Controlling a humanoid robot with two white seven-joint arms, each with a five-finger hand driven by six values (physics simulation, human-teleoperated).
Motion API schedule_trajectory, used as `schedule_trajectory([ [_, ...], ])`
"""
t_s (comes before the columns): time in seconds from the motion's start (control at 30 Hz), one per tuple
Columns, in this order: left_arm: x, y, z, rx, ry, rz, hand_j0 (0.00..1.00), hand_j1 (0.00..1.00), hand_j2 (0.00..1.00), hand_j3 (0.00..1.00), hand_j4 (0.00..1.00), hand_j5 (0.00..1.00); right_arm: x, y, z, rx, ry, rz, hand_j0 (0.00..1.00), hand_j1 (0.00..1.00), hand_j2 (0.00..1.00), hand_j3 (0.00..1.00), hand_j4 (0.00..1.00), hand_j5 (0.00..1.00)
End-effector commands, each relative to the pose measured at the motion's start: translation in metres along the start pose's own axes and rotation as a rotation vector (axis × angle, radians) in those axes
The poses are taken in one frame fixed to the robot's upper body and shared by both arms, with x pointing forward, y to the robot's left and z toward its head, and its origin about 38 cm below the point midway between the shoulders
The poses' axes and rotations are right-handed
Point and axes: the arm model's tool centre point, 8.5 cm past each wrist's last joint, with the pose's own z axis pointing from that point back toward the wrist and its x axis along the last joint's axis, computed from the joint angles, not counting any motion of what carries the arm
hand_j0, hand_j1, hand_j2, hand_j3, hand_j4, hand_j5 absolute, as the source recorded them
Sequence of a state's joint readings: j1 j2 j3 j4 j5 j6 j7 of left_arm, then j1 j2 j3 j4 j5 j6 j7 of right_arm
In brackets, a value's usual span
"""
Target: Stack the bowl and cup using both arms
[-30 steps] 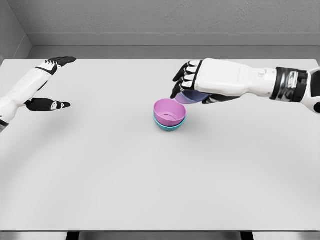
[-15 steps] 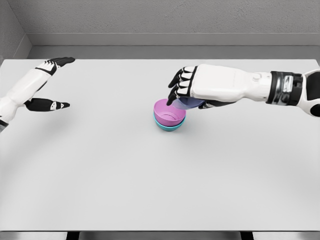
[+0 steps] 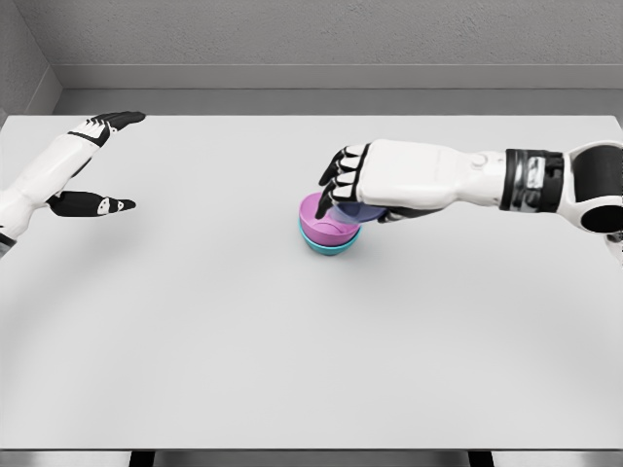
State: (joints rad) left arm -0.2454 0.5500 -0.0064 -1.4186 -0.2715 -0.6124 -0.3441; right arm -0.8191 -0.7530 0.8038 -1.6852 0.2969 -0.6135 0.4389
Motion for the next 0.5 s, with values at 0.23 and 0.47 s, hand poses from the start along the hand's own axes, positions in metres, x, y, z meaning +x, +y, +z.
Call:
schedule_trajectory([
  [0.23,0.000,0.000,0.000,0.003,0.000,0.007,1.00,1.00,1.00,1.00,1.00,1.00,-0.006,0.005,-0.009,-0.002,0.008,-0.016,0.71,0.71,0.71,0.71,0.71,0.71],
  [0.47,0.000,-0.001,0.000,0.004,-0.001,0.009,1.00,1.00,1.00,1.00,1.00,1.00,-0.011,0.009,-0.014,0.004,0.019,-0.022,0.71,0.71,0.71,0.71,0.71,0.71],
])
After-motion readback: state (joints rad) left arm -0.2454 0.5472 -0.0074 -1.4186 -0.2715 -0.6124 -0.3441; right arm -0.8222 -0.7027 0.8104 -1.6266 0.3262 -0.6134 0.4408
